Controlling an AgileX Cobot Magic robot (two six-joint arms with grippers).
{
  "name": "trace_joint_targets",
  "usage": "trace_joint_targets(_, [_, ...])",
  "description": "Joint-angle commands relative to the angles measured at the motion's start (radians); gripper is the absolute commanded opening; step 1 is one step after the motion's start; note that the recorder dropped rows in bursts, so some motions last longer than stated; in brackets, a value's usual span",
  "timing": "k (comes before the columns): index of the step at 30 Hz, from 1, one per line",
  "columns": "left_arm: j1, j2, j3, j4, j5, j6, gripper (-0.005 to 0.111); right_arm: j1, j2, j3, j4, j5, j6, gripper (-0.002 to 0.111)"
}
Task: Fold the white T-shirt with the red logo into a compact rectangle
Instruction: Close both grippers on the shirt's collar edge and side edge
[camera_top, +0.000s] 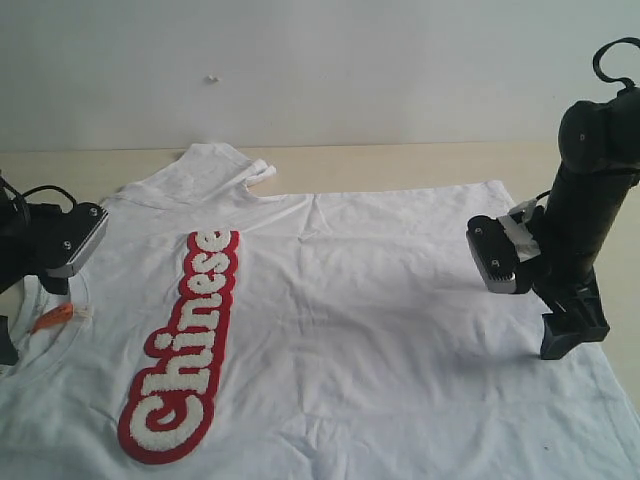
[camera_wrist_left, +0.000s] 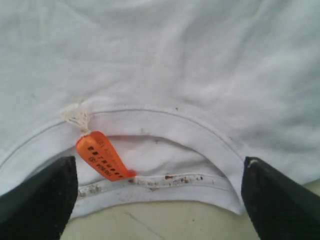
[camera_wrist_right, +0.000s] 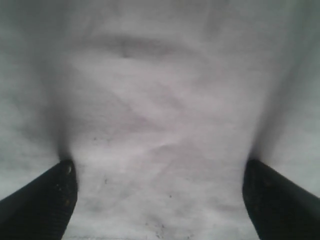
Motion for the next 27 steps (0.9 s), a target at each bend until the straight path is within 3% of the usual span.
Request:
trace_joint_targets(1, [0.002, 0.017, -0.005, -0.02, -0.003, 0.004, 0.085, -0.006, 0.039, -0.009, -0.003, -0.009, -0.007, 0.078])
trace_joint_targets(9, [0.002, 0.048, -0.005, -0.02, -0.001, 0.004, 0.085, -0.006, 0.063, -0.009, -0.007, -0.051, 0.003, 0.02])
trace_joint_targets(13, [0.002, 0.062, -0.005, -0.021, -0.024, 0.004, 0.085, -0.006, 0.063, -0.009, -0.007, -0.051, 0.042, 0.0])
trace_joint_targets(27, [0.002, 0.119, -0.005, -0.084, -0.19, 0.036, 0.085, -0.006, 0.063, -0.009, -0.007, -0.047, 0.08, 0.0])
